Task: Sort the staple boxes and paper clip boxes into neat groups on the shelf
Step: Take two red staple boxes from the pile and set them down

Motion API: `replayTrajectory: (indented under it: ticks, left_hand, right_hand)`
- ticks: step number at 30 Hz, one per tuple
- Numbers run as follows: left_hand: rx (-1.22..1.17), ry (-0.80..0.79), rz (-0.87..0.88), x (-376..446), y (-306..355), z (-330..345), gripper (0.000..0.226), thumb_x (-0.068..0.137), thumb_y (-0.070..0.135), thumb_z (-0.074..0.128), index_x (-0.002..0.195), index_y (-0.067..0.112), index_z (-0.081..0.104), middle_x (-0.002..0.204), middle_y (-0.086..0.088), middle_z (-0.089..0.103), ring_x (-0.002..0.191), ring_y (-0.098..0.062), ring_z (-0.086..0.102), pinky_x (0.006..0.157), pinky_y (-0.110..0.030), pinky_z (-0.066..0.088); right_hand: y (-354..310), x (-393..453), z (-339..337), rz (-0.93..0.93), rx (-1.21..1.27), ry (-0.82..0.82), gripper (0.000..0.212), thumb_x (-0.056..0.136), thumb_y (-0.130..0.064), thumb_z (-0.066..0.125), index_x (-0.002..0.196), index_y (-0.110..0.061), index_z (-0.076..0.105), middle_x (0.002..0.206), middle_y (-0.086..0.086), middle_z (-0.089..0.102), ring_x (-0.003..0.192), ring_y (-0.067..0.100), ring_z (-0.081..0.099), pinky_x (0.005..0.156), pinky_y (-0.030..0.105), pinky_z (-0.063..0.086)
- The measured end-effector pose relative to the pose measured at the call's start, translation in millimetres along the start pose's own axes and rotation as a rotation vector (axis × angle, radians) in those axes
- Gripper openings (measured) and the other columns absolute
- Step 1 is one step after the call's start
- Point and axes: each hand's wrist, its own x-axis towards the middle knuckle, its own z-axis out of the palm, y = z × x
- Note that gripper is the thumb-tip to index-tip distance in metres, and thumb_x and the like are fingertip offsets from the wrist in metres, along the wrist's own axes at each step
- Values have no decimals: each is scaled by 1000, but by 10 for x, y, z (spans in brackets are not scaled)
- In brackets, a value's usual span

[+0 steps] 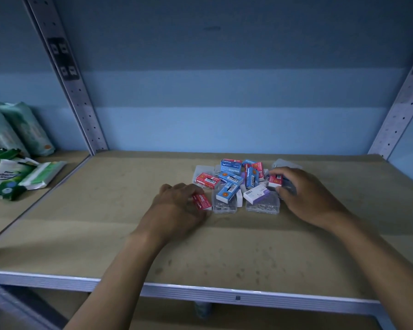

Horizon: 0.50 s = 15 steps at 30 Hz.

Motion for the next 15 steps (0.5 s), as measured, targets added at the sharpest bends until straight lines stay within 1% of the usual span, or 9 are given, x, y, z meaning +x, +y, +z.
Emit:
replayTrajectory:
  ticks: [2, 5, 7, 9, 11, 13, 15]
  left_hand:
    - [-18, 6, -7, -2, -10, -1, 30, 83, 36, 64, 112, 31, 67, 103, 4, 67, 99, -24, 57, 97, -33, 39]
    - [-49, 31, 10, -18, 20, -24, 27, 80, 33, 70, 106, 28, 72, 98, 2, 69, 95, -22, 58, 96, -33, 40]
    - [-57, 65, 30, -36, 36, -40, 26, 77, 33, 76, 102, 26, 74, 93, 1, 70, 92, -20, 59, 93, -29, 40]
    - [-67, 67, 9, -54, 55, -59, 29, 75, 38, 79, 102, 28, 74, 95, 3, 69, 94, -17, 58, 88, -24, 39]
    - [-78, 48, -35, -60, 62, -71, 37, 73, 43, 79, 107, 30, 72, 102, 4, 67, 98, -17, 57, 86, -22, 41]
    - [-62, 24, -65, -63, 76, -79, 49, 72, 46, 78, 117, 30, 67, 109, 4, 63, 100, -17, 57, 85, -21, 42]
    - [-61, 7, -77, -78, 109, -91, 57, 71, 46, 78, 124, 30, 63, 114, 4, 59, 101, -14, 56, 83, -18, 40]
  right_hand:
    - [-16, 0, 1, -8, -29, 7, 36, 93, -21, 59, 125, -38, 64, 133, -7, 63, 124, 21, 54, 102, 46, 46]
    - [-48, -21, -23, 8, -42, 41, 33, 90, -23, 63, 119, -40, 67, 124, -5, 64, 119, 23, 56, 100, 46, 47]
    - [-65, -51, -43, 33, -42, 60, 32, 87, -26, 67, 116, -40, 67, 117, -4, 63, 115, 23, 57, 99, 46, 47]
    - [-72, -83, -73, 41, -25, 90, 27, 85, -29, 71, 110, -39, 67, 108, -5, 63, 108, 21, 59, 96, 45, 48]
    - [-83, -103, -118, 30, -5, 121, 20, 85, -29, 72, 103, -38, 68, 100, -8, 62, 101, 15, 59, 90, 37, 48]
    - [-117, -122, -168, 0, 11, 153, 17, 85, -26, 72, 99, -36, 70, 93, -11, 60, 95, 10, 58, 82, 26, 42]
    - [-175, -154, -229, -1, 45, 179, 13, 85, -27, 71, 95, -35, 72, 91, -13, 59, 88, 1, 57, 78, 20, 41]
